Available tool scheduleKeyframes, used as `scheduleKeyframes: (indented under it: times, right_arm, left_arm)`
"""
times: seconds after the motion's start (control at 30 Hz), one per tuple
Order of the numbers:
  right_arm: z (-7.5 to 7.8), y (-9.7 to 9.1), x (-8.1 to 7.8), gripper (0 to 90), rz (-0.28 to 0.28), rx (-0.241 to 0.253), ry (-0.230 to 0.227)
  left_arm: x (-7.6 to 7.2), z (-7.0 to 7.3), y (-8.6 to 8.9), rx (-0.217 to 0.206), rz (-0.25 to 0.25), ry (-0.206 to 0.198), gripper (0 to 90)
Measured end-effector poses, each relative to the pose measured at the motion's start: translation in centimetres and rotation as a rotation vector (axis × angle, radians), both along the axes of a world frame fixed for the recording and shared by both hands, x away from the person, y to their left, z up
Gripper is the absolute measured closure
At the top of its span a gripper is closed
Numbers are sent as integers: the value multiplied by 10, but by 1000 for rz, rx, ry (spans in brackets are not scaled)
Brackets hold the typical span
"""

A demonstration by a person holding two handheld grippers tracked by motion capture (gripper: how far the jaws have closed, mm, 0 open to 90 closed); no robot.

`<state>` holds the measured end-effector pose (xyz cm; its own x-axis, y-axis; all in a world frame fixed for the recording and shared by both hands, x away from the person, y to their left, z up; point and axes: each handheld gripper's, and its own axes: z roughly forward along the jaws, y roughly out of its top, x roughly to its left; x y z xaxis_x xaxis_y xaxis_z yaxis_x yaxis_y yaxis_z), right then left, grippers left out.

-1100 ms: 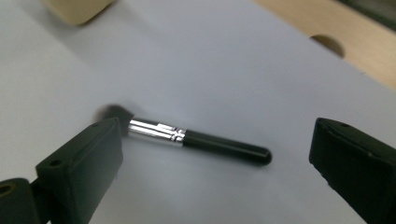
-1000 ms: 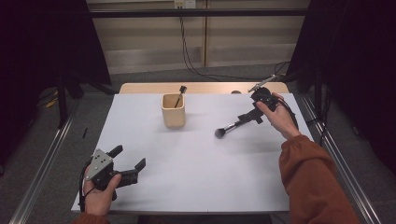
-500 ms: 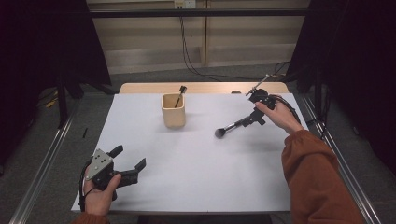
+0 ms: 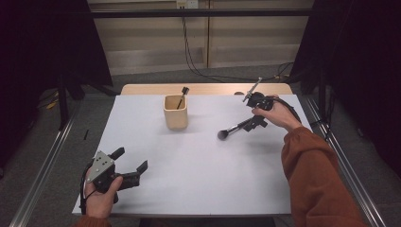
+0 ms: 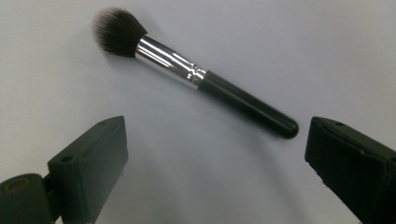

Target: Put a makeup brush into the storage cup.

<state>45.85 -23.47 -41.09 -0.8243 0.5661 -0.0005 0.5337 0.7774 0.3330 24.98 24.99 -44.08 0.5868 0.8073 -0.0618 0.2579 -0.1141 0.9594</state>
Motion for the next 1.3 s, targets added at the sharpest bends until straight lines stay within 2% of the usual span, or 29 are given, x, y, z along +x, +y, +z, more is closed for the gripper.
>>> scheduleKeyframes:
  times: [0.07, 0.13, 0.23, 0.3, 0.4, 0.5, 0.57, 0.63, 0.67, 0.73, 0.83, 0.93, 1.07, 1.13, 1.23, 1.3]
  right_arm:
    - [-3, 3, 3, 58, 22, -13, 0]
    - [-6, 5, 6, 71, 76, -20, -34]
    - [-9, 9, 10, 69, 100, -45, -18]
    - [-12, 12, 13, 70, 113, -79, 2]
    - [-14, 12, 17, 85, 115, -100, 35]
    - [-15, 11, 21, 116, 130, -91, 49]
    - [-18, 11, 24, 120, 129, -114, 56]
    - [-21, 11, 27, 118, 151, -114, 81]
    - [-21, 11, 27, 138, 154, -111, 66]
    - [-24, 12, 29, 120, 147, -97, 52]
    - [-30, 13, 29, 125, 168, -106, 53]
    - [-34, 13, 30, 134, 163, -106, 40]
    - [-37, 13, 31, 151, 158, -111, 46]
    - [-39, 13, 32, 182, 159, -122, 54]
    - [-41, 12, 33, 231, 164, -123, 40]
    - [-45, 13, 34, 271, 167, -140, 58]
  left_arm:
    - [0, 0, 0, 1, -1, 1, 33]
    - [0, 0, 0, 0, -3, 2, 33]
    - [0, 0, 0, 1, -8, 6, 33]
    - [0, 0, 0, 2, -7, 5, 33]
    - [0, 0, 0, -3, -5, 4, 33]
    - [0, 0, 0, -1, -6, 5, 33]
    - [0, -1, 0, -3, -8, 6, 33]
    - [0, -1, 0, 1, -9, 9, 33]
    - [0, -1, 0, -1, -12, 12, 33]
    - [0, -1, 0, 2, -14, 11, 33]
    - [0, -1, 0, 1, -24, 14, 33]
    - [0, -1, -1, 7, -26, 16, 33]
    - [-1, -1, -1, 5, -28, 17, 33]
    - [-1, -2, -1, 7, -27, 17, 33]
    - [0, -2, -1, 23, -26, 11, 34]
    - [0, -2, -1, 19, -27, 12, 34]
